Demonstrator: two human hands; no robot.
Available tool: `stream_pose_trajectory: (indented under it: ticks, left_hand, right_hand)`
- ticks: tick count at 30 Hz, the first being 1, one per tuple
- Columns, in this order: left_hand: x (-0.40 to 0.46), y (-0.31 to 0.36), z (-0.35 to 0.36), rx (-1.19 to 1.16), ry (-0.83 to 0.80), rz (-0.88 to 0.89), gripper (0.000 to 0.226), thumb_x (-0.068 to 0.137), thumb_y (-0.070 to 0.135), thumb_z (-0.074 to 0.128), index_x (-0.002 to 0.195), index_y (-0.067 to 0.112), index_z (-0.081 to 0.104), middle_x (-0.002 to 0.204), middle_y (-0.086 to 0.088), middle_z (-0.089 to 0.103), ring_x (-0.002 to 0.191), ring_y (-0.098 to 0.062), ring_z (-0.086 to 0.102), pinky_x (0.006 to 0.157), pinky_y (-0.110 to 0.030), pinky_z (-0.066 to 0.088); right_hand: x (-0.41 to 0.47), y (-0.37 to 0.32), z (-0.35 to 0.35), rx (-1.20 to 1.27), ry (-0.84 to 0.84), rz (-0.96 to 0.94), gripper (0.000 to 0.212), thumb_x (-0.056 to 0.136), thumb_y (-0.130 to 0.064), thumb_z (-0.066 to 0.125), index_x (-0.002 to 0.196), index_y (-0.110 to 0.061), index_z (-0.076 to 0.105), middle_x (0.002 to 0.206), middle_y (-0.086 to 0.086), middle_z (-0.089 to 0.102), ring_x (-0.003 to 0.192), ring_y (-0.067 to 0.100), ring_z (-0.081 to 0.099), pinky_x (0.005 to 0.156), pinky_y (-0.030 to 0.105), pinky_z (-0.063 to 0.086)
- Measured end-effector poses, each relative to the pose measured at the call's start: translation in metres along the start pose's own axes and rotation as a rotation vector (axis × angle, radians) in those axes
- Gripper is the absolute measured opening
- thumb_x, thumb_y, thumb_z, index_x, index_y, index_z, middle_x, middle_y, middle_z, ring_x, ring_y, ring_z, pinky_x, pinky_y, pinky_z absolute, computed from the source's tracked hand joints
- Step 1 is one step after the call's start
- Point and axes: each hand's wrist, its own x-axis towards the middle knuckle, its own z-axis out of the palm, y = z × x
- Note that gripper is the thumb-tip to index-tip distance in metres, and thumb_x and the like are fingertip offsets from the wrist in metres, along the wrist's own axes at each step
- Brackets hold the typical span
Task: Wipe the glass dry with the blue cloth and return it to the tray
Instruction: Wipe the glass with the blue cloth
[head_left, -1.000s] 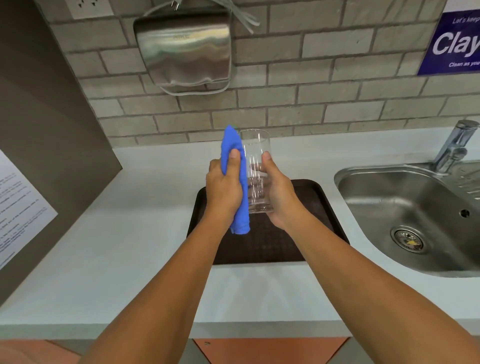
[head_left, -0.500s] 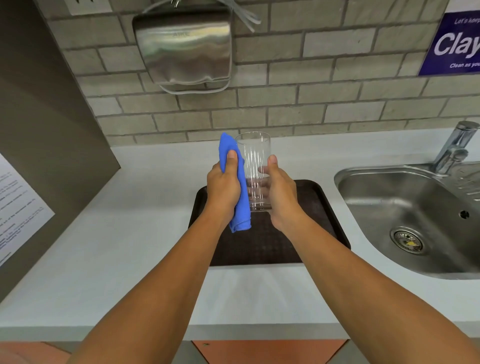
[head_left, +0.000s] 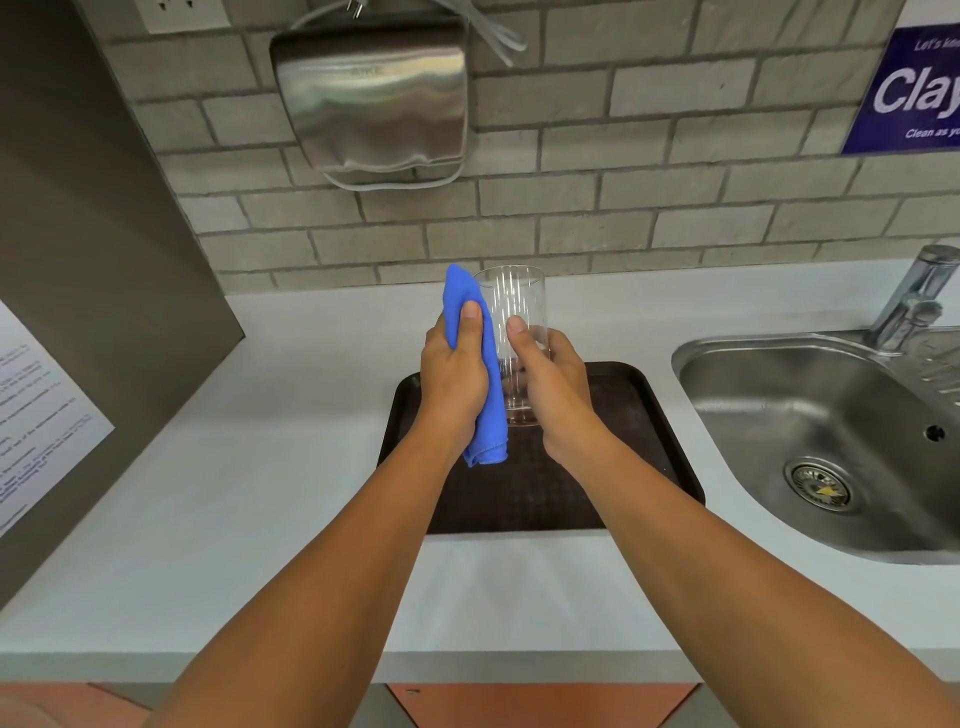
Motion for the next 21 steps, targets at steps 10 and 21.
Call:
stream_pose_trajectory:
  ticks: [10, 21]
  left_hand:
    - [-0.003, -0.001, 0.001, 0.062, -0.001, 0.185, 0.032, 0.096, 0.054, 0.044, 0.102, 0.025, 0.057, 0.098, -0.002, 0.054, 0.071, -0.003, 0.061, 0.053, -0.007, 0.046]
    - [-0.007, 0.006, 0.003, 0.242, 0.006, 0.334, 0.024, 0.097, 0.044, 0.049, 0.095, 0.025, 0.063, 0.093, 0.000, 0.050, 0.068, -0.002, 0.057, 0.066, -0.020, 0.047]
  right_hand:
    - [-0.001, -0.006, -0.001, 0.055, -0.023, -0.053, 0.052, 0.089, -0.061, 0.060, 0.114, -0.016, 0.063, 0.072, -0.007, 0.072, 0.062, 0.006, 0.069, 0.059, 0.018, 0.052]
    - [-0.005, -0.007, -0.006, 0.212, -0.098, 0.087, 0.066, 0.085, -0.065, 0.056, 0.123, -0.012, 0.064, 0.107, 0.017, 0.072, 0.093, 0.031, 0.072, 0.090, 0.053, 0.057]
